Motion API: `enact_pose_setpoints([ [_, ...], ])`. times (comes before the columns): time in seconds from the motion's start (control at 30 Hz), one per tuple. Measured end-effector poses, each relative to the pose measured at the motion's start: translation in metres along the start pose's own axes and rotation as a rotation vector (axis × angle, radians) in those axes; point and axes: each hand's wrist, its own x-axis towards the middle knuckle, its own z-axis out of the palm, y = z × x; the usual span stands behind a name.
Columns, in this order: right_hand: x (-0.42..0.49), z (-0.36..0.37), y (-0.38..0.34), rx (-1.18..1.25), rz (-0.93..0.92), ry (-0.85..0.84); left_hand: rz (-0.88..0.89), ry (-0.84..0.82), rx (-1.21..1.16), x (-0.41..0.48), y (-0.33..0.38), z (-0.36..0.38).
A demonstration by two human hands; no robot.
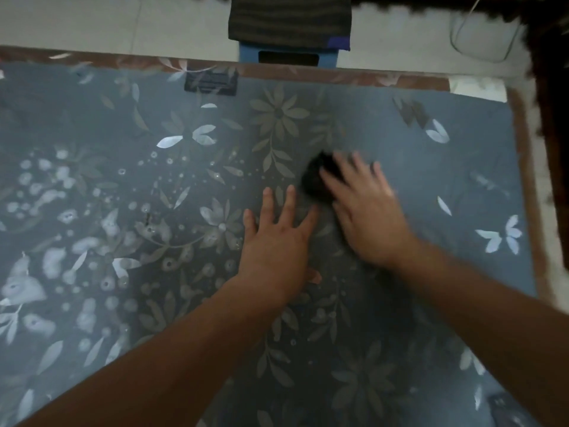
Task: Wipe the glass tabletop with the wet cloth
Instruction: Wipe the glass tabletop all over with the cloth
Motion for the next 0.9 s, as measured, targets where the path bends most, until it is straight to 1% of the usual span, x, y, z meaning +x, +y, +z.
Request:
enact_pose_setpoints([
  [0.07, -0.034, 0.000, 0.005, 0.003, -0.073, -0.060, 0.000, -0.005, 0.002, -0.001, 0.001, -0.002],
  [0.1, -0.030, -0.004, 0.017, 0.016, -0.057, -0.053, 0.001, -0.004, -0.003, -0.002, 0.001, -0.003],
  [0.2, 0.019, -0.014, 0.049, 0.084, 0.290, 0.036, 0.006, -0.002, -0.013, 0.000, 0.000, -0.003],
  [0.23, 0.028, -0.015, 0.048, 0.111, 0.371, 0.039, 0.004, -0.003, -0.013, 0.001, 0.000, -0.003],
  [0.27, 0.024, -0.011, 0.040, 0.102, 0.387, 0.047, 0.003, -0.007, -0.010, 0.001, -0.001, -0.003],
  [0.3, 0.008, -0.005, 0.028, 0.075, 0.347, 0.065, 0.004, -0.012, -0.006, 0.000, 0.000, -0.003],
  [0.33, -0.018, 0.002, 0.014, 0.040, 0.270, 0.070, 0.004, -0.015, -0.003, 0.000, 0.001, -0.003],
  [0.4, -0.079, 0.011, -0.011, 0.009, 0.136, 0.030, 0.000, -0.019, 0.000, -0.001, 0.002, -0.005],
  [0.47, -0.103, 0.012, -0.008, 0.017, 0.072, -0.030, -0.001, -0.029, -0.007, -0.002, 0.002, -0.006],
  [0.5, -0.094, 0.007, 0.003, 0.024, 0.072, -0.029, 0.000, -0.026, -0.012, -0.002, 0.002, -0.007],
  [0.53, -0.076, 0.003, 0.014, 0.023, 0.127, -0.004, 0.005, -0.022, -0.014, -0.001, 0.002, -0.007],
  [0.63, -0.021, -0.006, 0.039, 0.099, 0.382, 0.071, 0.011, -0.008, -0.026, 0.000, 0.000, -0.006],
  [0.67, -0.021, -0.005, 0.037, 0.113, 0.412, 0.080, 0.010, -0.007, -0.029, 0.000, -0.001, -0.005],
  [0.73, -0.055, 0.004, 0.018, 0.074, 0.345, 0.076, 0.010, -0.007, -0.028, 0.000, 0.000, -0.005],
  [0.83, -0.133, 0.011, -0.020, 0.028, 0.185, -0.031, 0.009, -0.014, -0.024, -0.002, 0.000, -0.008],
  [0.9, -0.136, 0.006, -0.005, 0.032, 0.089, -0.069, 0.009, -0.014, -0.027, -0.002, 0.001, -0.008],
])
